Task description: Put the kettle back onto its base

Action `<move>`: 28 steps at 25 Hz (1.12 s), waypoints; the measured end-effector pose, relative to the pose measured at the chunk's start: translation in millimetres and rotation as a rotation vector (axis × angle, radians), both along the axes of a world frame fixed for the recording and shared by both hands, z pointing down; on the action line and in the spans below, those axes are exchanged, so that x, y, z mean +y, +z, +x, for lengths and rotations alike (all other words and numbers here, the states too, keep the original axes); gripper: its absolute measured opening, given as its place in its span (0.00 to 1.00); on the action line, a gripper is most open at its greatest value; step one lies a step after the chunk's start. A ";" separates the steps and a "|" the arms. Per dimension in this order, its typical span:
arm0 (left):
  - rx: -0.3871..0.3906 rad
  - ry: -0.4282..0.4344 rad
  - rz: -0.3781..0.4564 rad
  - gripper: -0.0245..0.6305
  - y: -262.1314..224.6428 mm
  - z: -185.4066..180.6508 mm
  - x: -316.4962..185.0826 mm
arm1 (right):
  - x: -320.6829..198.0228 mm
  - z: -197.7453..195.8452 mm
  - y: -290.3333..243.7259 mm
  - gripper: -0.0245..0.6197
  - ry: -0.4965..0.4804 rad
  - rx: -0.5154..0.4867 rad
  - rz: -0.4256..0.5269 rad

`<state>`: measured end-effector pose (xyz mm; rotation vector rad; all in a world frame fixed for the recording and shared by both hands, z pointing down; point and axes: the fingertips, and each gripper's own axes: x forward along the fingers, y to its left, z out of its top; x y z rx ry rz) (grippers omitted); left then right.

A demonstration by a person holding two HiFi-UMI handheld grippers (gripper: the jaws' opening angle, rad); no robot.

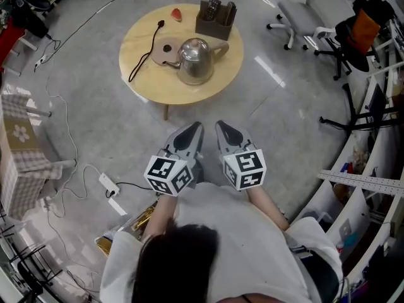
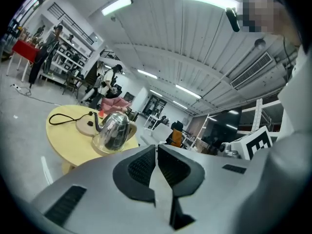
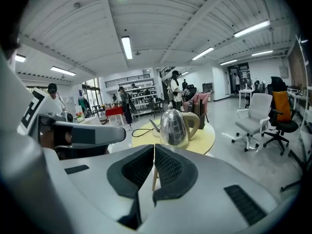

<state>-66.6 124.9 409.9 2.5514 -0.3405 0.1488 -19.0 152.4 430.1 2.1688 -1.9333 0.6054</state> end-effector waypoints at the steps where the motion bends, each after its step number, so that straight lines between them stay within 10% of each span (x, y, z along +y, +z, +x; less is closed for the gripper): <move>1: 0.000 0.004 -0.002 0.08 0.0 1.7 -5.1 | -5.3 1.8 2.6 0.08 0.003 -0.004 -0.014; 28: -0.083 0.123 0.022 0.08 15.7 27.0 -104.3 | -101.4 18.8 12.0 0.08 0.100 -0.121 -0.020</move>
